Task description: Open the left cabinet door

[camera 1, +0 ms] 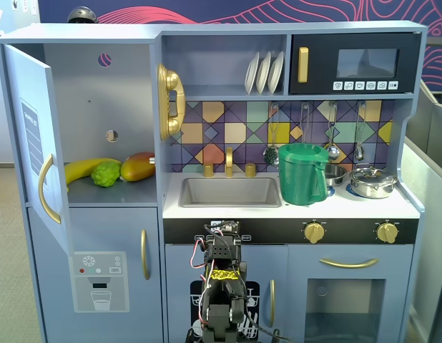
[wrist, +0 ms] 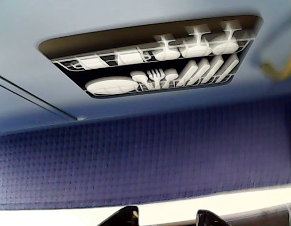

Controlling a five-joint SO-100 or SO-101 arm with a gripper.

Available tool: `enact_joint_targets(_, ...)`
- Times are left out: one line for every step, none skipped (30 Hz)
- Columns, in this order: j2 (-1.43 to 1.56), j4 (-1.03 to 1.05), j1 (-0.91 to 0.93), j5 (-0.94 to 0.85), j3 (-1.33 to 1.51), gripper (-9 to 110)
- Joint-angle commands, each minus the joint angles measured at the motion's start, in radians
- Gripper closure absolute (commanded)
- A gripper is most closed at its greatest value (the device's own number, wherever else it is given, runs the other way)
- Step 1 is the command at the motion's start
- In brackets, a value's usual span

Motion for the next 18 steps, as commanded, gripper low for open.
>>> enact_joint_targets(0.000,0.156,0.005,-0.012,0.046,95)
enact_joint_targets(0.000,0.156,0.002,-0.018,0.046,96)
enact_joint_targets(0.000,0.156,0.002,-0.029,0.046,99)
enact_joint_targets(0.000,0.156,0.002,-0.035,0.046,101)
enact_joint_targets(0.000,0.156,-0.002,-0.035,0.046,101)
enact_joint_targets(0.000,0.156,-0.005,-0.032,0.046,101)
enact_joint_targets(0.000,0.156,-0.008,-0.020,0.046,101)
enact_joint_targets(0.000,0.156,-0.008,-0.017,0.046,101)
enact_joint_targets(0.000,0.156,-0.008,-0.018,0.046,101)
enact_joint_targets(0.000,0.156,-0.008,-0.021,0.046,101)
enact_joint_targets(0.000,0.156,-0.008,-0.023,0.046,101)
enact_joint_targets(0.000,0.156,-0.009,-0.025,0.046,101)
enact_joint_targets(0.000,0.156,-0.012,-0.038,0.044,101)
enact_joint_targets(0.000,0.155,-0.011,-0.052,0.044,101)
enact_joint_targets(0.000,0.153,-0.002,-0.055,0.044,101)
enact_joint_targets(0.000,0.156,0.006,-0.031,0.044,101)
enact_joint_targets(0.000,0.156,0.008,0.000,0.044,100)
enact_joint_targets(0.000,0.156,0.008,0.006,0.044,100)
